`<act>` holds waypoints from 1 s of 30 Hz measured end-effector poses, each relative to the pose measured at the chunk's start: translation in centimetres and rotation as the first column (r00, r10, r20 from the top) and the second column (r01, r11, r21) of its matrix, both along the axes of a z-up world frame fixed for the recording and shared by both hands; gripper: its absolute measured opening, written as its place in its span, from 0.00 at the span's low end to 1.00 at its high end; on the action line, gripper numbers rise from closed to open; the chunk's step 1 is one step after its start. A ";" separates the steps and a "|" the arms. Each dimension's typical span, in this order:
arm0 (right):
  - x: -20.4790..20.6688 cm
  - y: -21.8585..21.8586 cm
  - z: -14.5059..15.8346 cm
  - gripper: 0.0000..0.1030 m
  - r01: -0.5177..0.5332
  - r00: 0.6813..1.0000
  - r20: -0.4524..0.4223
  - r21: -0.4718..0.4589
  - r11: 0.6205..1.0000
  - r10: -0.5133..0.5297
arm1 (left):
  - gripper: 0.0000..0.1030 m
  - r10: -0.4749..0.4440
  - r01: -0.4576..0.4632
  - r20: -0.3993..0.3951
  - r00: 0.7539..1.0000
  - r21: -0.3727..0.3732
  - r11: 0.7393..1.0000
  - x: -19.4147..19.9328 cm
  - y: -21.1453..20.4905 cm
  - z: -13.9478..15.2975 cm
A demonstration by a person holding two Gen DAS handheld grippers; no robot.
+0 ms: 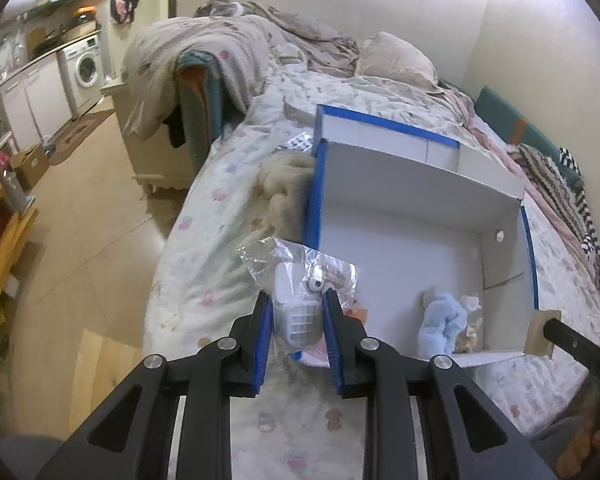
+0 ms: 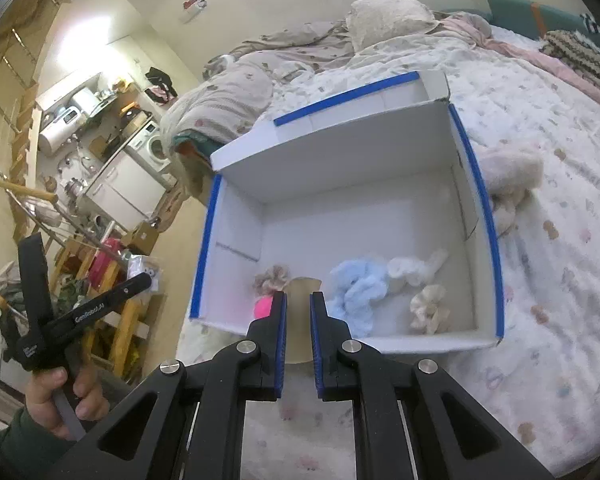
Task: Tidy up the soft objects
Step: 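Lift the plastic bag with the left tool and carry it over the box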
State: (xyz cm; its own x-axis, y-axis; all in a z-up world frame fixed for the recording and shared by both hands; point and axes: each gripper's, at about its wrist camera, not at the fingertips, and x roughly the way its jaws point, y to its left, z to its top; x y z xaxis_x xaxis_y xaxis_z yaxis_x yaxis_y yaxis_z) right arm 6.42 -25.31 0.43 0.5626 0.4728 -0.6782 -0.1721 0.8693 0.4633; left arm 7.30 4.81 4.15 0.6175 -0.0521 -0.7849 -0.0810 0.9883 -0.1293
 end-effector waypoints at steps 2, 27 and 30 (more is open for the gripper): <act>0.9 -0.1 -0.1 0.13 0.001 1.000 -0.005 -0.010 1.000 -0.001 | 0.22 -0.013 0.013 0.001 1.000 0.004 1.000 0.8 -0.7 0.0; 5.4 0.1 -8.6 0.13 0.089 0.975 -0.188 -0.175 0.980 -0.122 | 0.22 -0.168 0.172 -0.146 0.975 0.015 0.985 8.3 -8.0 -9.4; 5.8 0.2 -9.0 0.13 0.088 0.973 -0.196 -0.188 0.978 -0.125 | 0.22 -0.168 0.174 -0.162 0.972 0.020 0.985 8.4 -8.3 -10.0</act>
State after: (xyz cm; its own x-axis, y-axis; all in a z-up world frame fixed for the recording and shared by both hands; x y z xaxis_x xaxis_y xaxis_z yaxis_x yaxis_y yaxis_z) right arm 12.18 -25.11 -8.58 0.4427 0.2793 -0.8520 0.0091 0.9488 0.3158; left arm 15.69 -3.45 -5.86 0.4692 -0.1182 -0.8751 0.0728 0.9928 -0.0951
